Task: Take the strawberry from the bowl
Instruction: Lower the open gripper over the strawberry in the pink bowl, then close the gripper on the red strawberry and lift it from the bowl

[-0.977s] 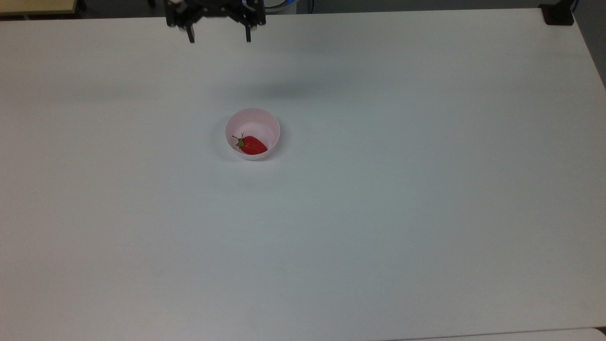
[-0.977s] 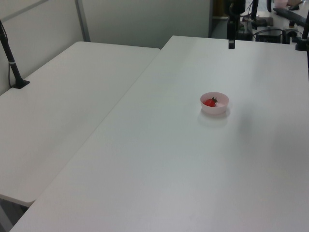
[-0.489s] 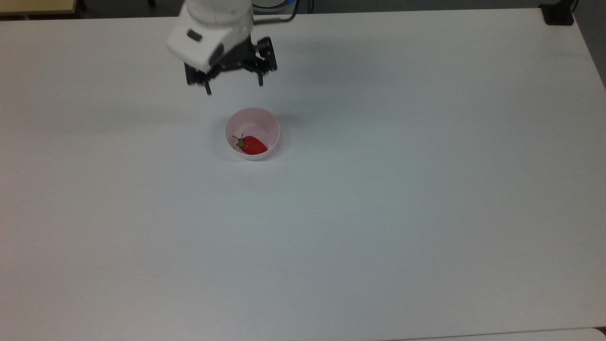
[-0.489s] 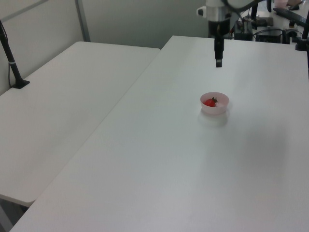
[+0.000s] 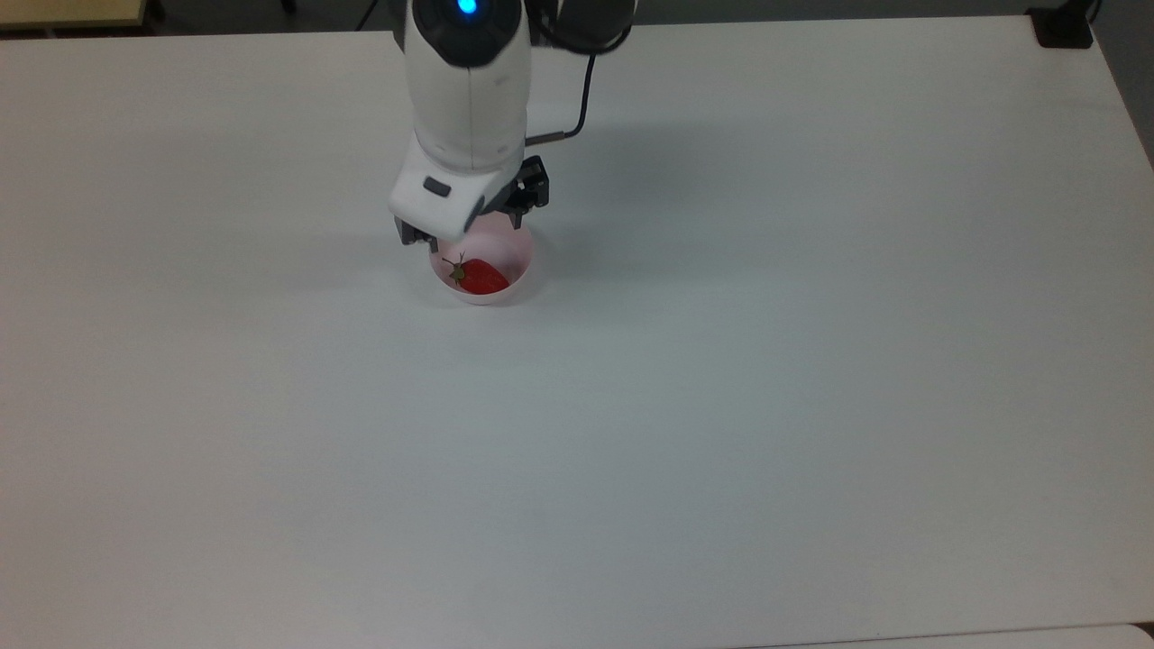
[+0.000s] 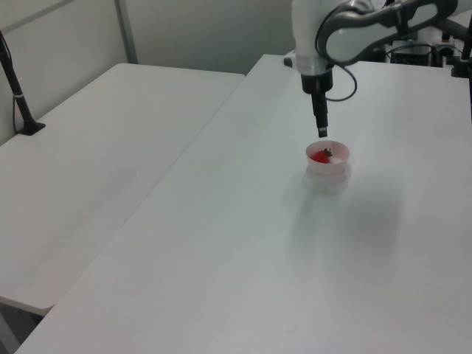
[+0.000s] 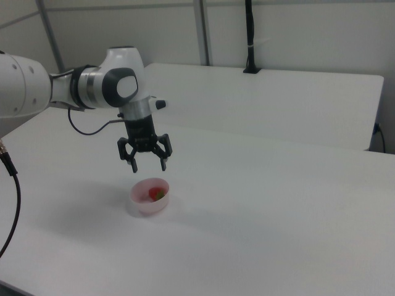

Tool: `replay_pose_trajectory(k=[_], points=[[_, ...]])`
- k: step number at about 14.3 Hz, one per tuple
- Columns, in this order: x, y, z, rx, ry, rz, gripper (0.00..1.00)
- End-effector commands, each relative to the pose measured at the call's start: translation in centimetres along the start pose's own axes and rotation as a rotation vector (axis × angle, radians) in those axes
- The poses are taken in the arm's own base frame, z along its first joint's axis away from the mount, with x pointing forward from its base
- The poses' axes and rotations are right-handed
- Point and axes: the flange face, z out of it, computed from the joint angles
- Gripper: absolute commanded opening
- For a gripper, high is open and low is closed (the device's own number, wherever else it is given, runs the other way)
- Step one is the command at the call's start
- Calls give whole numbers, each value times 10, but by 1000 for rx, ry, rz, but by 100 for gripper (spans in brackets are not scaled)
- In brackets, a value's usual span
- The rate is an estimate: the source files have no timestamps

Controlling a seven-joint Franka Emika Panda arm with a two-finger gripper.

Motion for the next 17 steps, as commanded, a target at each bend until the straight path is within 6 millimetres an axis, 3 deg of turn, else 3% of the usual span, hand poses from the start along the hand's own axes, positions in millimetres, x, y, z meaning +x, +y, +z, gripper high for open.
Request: replay_pose_trajectory(k=[1,5,17], points=[[1,-7,25,-33,-5,-139,68],[5,-7,53,-59,-54,-180,68],[15,-18,78,-49,-46,-167,68]])
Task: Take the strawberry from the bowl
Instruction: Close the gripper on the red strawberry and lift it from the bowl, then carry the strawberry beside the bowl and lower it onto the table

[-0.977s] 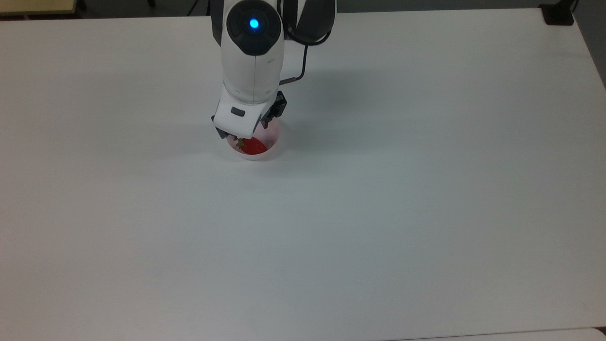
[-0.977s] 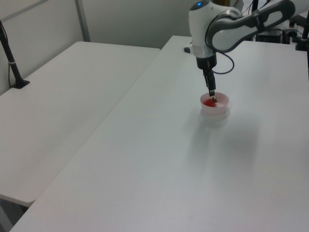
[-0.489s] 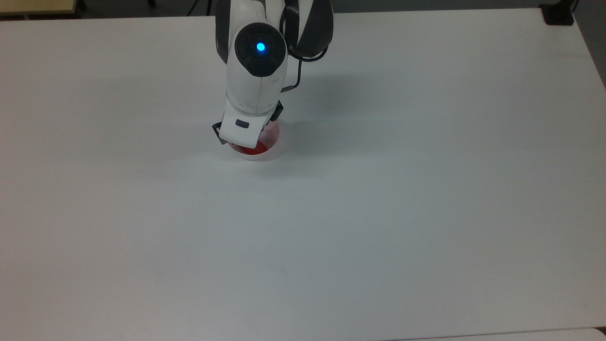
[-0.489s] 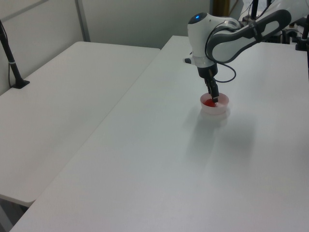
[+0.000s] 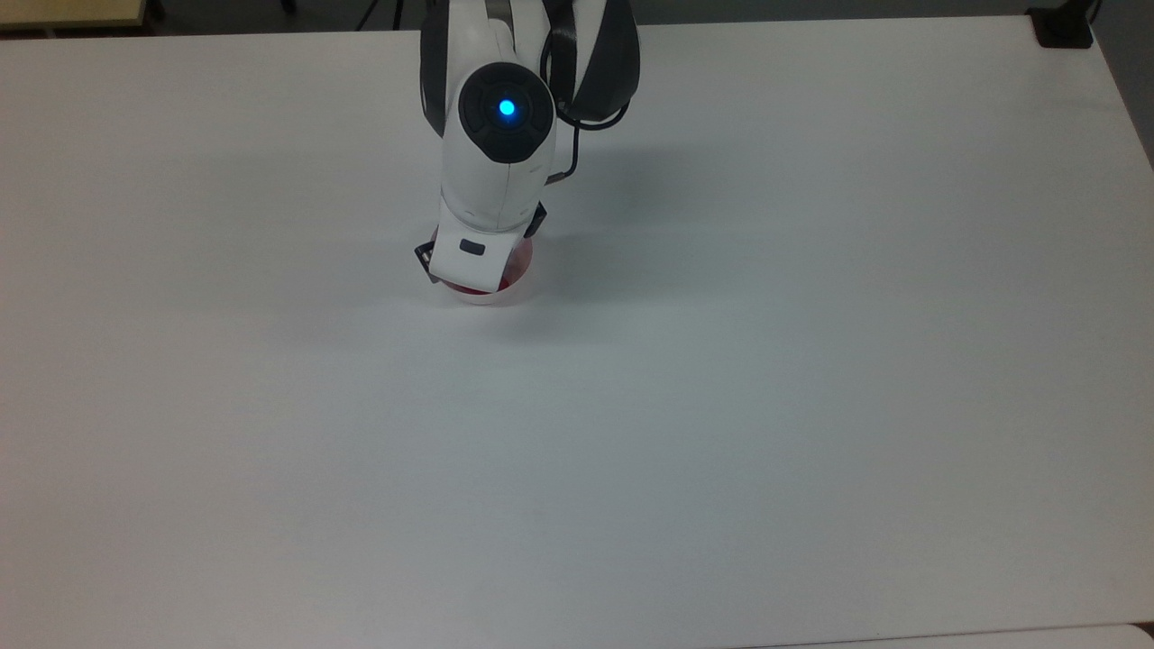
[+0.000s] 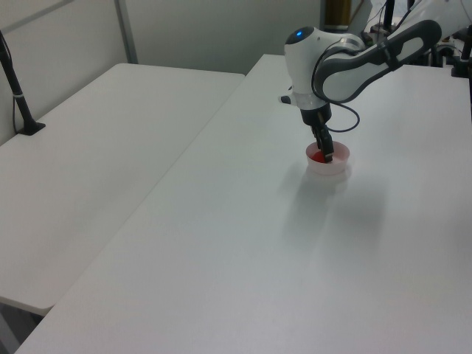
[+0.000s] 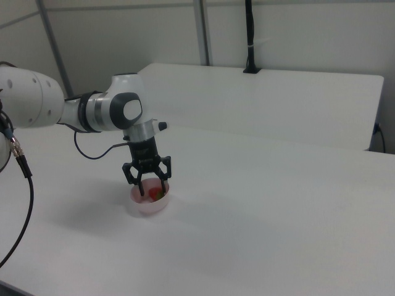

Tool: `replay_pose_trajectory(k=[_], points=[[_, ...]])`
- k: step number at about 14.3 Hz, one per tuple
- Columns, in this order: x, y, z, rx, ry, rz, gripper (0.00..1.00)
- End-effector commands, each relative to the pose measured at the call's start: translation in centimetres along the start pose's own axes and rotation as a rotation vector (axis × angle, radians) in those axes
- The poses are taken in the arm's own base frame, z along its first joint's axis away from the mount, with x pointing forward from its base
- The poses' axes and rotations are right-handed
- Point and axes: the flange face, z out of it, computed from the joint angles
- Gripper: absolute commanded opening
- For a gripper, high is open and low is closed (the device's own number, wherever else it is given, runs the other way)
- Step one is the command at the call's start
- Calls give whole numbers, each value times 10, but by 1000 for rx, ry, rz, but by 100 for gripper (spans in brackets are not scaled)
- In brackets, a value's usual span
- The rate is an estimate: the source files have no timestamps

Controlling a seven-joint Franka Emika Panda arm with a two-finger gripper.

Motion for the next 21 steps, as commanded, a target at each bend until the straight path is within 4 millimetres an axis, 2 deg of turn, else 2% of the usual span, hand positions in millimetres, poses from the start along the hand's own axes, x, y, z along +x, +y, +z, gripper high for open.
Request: replay_pose_trajectory(k=[1,2,5,7,10,15,18,21], points=[[4,-6,8,-18,21,19,68],[6,-7,12,-16,16,23,68],[7,-10,13,-14,14,18,47],[6,-8,13,-14,13,23,37],[1,-11,3,-4,-7,28,35],[-21,-9,-39,17,-47,56,35],[-31,13,-61,12,-36,93,35],[-51,58,-57,14,-12,156,35]])
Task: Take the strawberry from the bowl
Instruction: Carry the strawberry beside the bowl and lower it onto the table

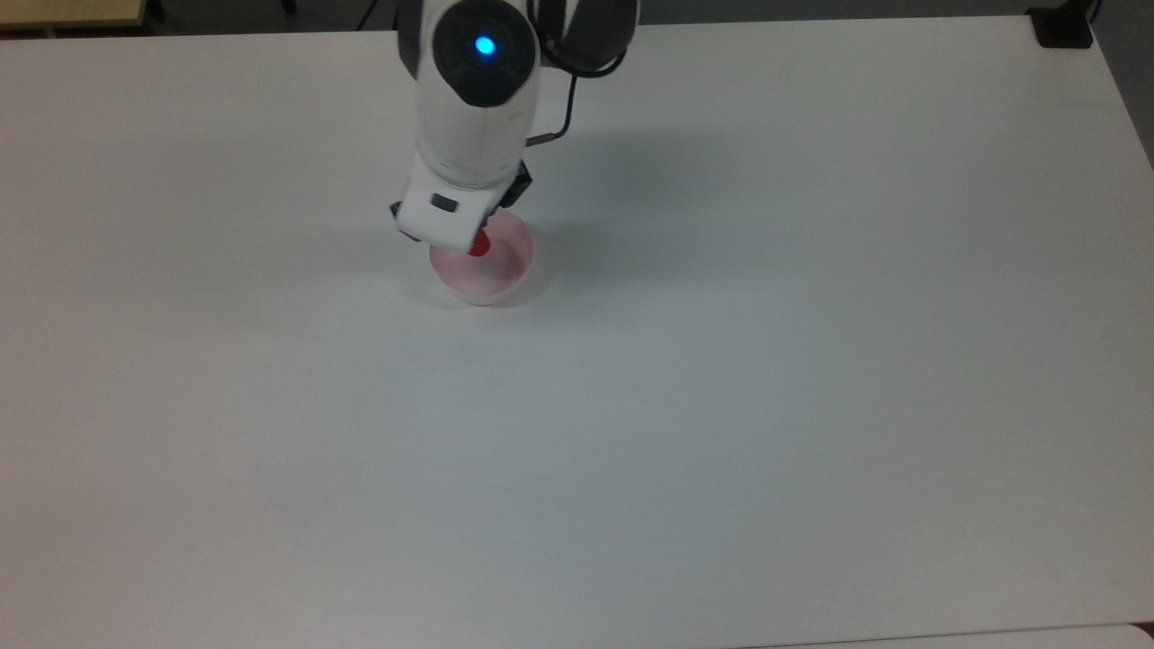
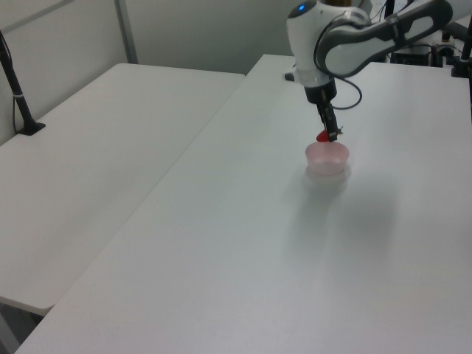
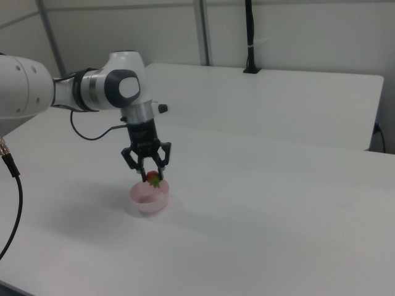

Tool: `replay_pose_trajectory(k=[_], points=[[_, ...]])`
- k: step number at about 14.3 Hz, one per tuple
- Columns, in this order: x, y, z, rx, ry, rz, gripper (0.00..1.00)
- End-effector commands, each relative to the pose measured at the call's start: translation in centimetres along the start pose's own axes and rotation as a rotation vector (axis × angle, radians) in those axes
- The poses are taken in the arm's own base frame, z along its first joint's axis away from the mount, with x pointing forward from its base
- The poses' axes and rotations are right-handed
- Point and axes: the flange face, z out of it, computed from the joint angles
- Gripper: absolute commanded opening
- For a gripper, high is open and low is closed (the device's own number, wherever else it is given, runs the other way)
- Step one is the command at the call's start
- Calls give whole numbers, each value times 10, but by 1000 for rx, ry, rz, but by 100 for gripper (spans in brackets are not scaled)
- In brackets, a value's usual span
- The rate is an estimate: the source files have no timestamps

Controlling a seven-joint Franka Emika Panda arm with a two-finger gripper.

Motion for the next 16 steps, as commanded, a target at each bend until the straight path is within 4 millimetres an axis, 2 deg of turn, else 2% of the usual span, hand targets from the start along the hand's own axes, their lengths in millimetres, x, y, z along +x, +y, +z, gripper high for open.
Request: replay_pose_trajectory(k=[1,3,7,8,10,11,13,14,16], points=[[-20,55,5,2,27,89,36],[-24,85,22,-17,68,130,36],[-30,134,73,-57,87,181,38],[-31,140,80,-65,82,186,38],[-39,149,83,-64,79,201,38],[-40,150,87,-59,72,204,42],[-42,150,85,-54,68,213,91],[-43,149,81,-54,69,218,100],[-47,146,59,-64,84,260,100]])
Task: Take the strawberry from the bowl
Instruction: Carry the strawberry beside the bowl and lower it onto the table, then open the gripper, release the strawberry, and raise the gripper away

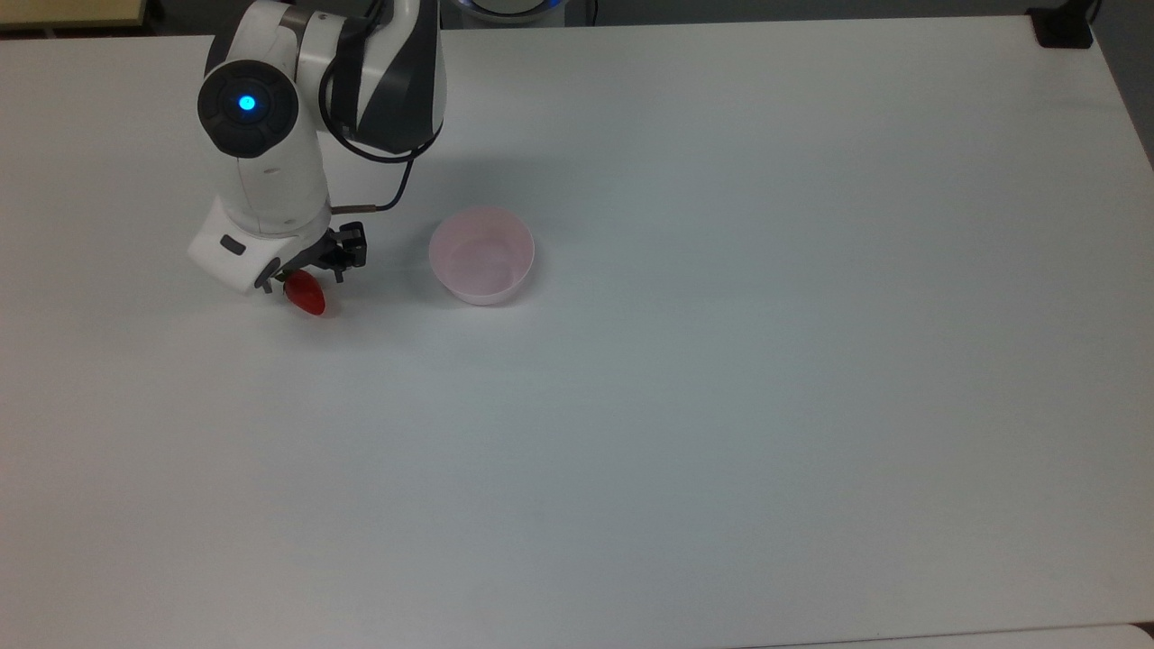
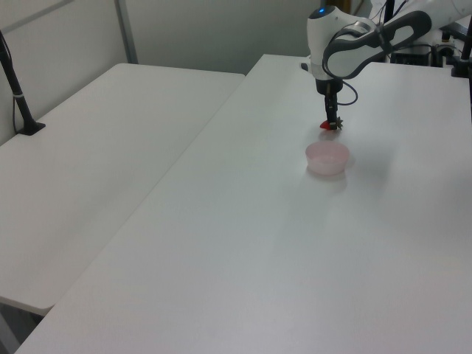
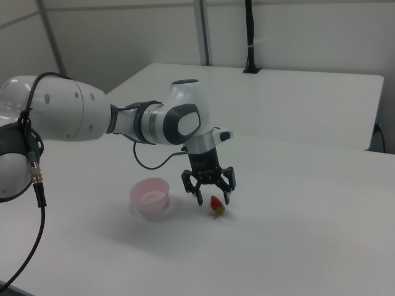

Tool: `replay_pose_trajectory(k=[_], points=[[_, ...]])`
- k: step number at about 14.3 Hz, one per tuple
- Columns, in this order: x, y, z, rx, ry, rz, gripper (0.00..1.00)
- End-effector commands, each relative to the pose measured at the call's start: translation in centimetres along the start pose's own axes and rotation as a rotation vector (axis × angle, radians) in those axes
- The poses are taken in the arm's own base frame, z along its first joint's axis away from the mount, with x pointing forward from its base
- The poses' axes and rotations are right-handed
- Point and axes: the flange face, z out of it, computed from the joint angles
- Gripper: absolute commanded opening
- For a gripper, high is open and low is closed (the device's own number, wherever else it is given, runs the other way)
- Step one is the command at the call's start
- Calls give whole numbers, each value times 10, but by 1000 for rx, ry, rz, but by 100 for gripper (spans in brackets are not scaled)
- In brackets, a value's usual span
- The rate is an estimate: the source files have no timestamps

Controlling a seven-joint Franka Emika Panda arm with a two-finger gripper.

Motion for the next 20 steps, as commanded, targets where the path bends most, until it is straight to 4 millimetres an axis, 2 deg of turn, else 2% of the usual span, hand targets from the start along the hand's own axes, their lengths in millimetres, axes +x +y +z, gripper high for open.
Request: replay_pose_trajectory(k=[1,3,4,5,8,10,12,15,18,20], points=[[-7,-7,-44,-20,14,62,100],[-12,-20,-81,-21,30,87,100],[-12,-35,-103,-26,42,92,100],[-14,-58,-129,-27,40,122,100],[-19,-117,-184,-33,54,195,100],[-29,-148,-214,14,60,216,100],[-39,-171,-237,81,68,275,100],[-49,-180,-253,101,68,385,100],[-65,-181,-269,113,64,384,100],[-68,-179,-272,115,68,388,100]])
